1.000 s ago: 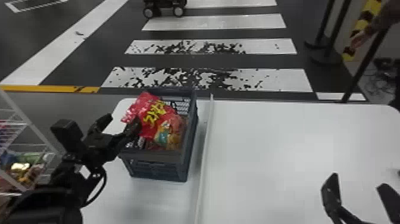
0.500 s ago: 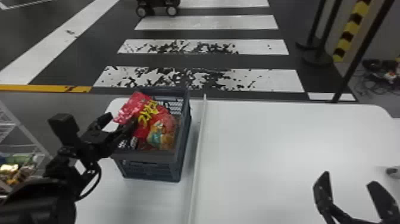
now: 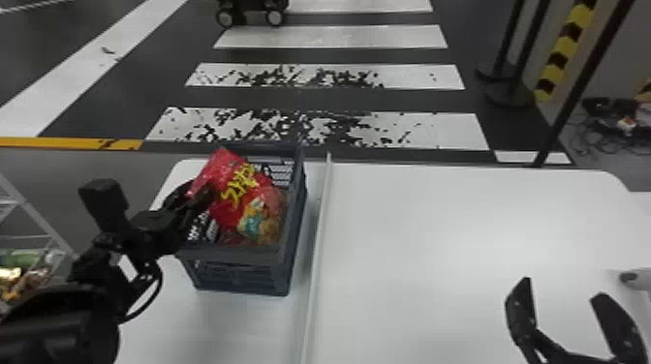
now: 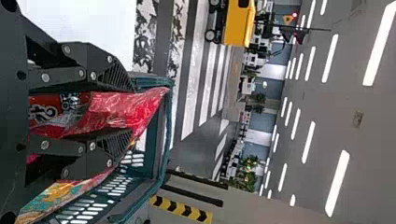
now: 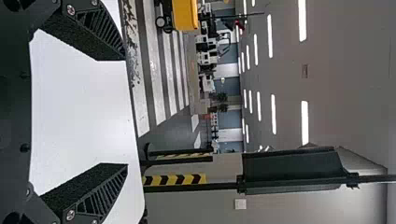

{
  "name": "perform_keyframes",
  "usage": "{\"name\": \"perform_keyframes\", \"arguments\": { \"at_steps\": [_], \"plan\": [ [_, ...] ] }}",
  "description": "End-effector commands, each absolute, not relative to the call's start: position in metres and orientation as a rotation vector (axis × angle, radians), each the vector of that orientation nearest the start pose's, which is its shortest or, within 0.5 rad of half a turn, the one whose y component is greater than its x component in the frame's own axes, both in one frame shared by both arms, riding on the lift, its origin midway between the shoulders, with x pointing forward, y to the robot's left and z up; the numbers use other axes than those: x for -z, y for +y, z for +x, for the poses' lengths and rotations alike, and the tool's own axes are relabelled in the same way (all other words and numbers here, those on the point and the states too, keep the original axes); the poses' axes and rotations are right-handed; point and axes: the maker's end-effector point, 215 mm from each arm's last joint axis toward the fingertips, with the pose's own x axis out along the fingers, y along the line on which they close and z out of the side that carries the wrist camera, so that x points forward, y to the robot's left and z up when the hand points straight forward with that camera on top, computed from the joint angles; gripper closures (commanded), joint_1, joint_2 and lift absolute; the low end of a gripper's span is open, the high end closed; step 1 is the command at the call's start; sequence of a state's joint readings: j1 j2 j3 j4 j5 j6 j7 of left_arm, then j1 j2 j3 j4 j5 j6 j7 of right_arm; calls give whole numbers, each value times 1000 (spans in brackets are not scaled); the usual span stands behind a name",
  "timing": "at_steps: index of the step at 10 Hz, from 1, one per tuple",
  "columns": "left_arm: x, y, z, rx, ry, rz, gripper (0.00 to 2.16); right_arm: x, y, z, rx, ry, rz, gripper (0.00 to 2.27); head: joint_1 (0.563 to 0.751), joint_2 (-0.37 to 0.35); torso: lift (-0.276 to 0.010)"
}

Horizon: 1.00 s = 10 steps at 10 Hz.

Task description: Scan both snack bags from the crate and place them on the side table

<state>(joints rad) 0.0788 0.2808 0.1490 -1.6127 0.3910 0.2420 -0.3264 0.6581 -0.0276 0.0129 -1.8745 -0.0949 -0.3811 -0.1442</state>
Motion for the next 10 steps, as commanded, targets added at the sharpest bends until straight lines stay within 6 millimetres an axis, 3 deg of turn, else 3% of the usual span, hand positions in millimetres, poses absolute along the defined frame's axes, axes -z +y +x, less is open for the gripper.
{"name": "perform_keyframes", "arguments": {
  "at_steps": [1,3,4,8,10],
  "plan": [
    [400,319,557,204,249,-150,2138,383,-265,373,153,-20,79,113,695,71,-98],
    [396,324,556,172,236,-158,2138,384,-265,373,153,-18,79,113,695,68,-98],
    [379,324,559,161,185,-180,2138,384,-264,372,152,-18,80,113,695,72,-98],
    [294,328,545,146,13,-218,2138,385,-263,371,150,-17,78,113,695,74,-98],
    [244,331,525,161,-73,-246,2138,385,-263,371,151,-17,78,113,695,82,-98]
  ]
}}
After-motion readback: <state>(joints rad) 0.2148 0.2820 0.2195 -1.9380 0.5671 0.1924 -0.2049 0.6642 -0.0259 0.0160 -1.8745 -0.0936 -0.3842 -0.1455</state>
